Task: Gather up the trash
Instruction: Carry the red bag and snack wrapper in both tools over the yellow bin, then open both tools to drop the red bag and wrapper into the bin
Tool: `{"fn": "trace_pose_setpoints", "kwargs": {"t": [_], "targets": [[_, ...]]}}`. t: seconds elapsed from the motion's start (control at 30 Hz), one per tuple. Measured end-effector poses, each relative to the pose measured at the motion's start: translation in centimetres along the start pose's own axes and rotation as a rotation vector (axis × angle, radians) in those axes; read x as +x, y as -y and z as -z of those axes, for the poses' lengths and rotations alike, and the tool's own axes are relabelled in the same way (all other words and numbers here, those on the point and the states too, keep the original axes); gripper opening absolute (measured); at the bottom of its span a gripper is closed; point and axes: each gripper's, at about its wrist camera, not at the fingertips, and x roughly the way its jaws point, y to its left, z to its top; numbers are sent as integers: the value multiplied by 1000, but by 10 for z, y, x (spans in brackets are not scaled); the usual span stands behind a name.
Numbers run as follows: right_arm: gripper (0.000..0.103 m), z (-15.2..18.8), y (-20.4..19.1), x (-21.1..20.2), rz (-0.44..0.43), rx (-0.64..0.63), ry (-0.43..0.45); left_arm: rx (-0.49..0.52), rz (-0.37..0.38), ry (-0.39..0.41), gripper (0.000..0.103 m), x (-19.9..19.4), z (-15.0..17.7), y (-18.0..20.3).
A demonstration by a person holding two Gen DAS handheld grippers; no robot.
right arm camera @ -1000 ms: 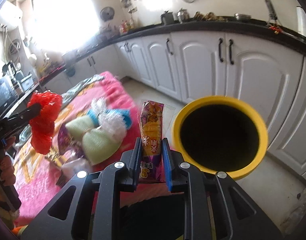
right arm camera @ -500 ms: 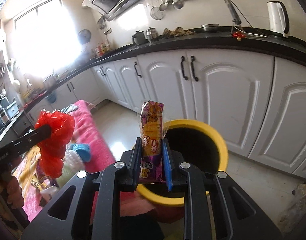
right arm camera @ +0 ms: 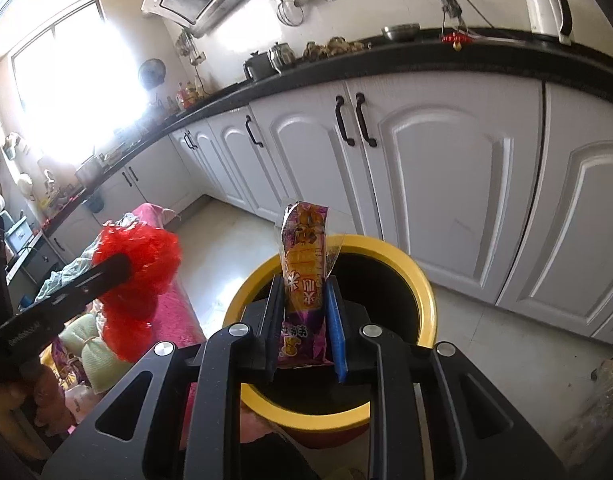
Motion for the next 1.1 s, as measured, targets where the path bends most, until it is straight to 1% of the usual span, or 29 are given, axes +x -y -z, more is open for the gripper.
{"fn": "trace_pose_setpoints", "kwargs": {"t": [0.23, 0.33, 0.4, 0.47, 0.5, 0.53, 0.63, 0.67, 0.8, 0.87, 0.93, 1.03, 1.1], "targets": [[22, -2, 11, 24, -26, 44, -41, -12, -22, -57, 30, 35, 2, 1], [22, -1, 14, 33, -35, 55, -57, -18, -26, -72, 31, 45, 2, 1], [22, -1, 17, 40, -36, 58, -68, -21, -34, -77, 33, 51, 2, 0], [32, -2, 21, 44, -35, 70, -74, -32, -33, -87, 39, 56, 2, -1], [42, -1, 23, 45, -32, 79, -71, -43, -33, -93, 41, 58, 2, -3], [46, -2, 24, 45, -31, 84, -69, -48, -35, -94, 45, 58, 3, -4], [47, -1, 27, 42, -23, 93, -58, -66, -28, -93, 56, 57, 2, -8], [47, -1, 28, 41, -21, 92, -54, -70, -27, -91, 57, 55, 2, -9], [52, 0, 27, 29, -9, 98, -27, -85, -22, -74, 69, 44, -1, -9], [55, -1, 24, 18, 1, 90, 0, -92, -23, -65, 74, 37, -3, -9], [60, -1, 20, 7, 11, 74, 26, -102, -30, -44, 84, 26, -5, -11], [67, -1, 11, -9, 20, 45, 61, -130, -25, -7, 91, 5, -9, -16], [70, -2, 2, -19, 19, 19, 85, -136, -32, 26, 92, -10, -11, -19]]}}
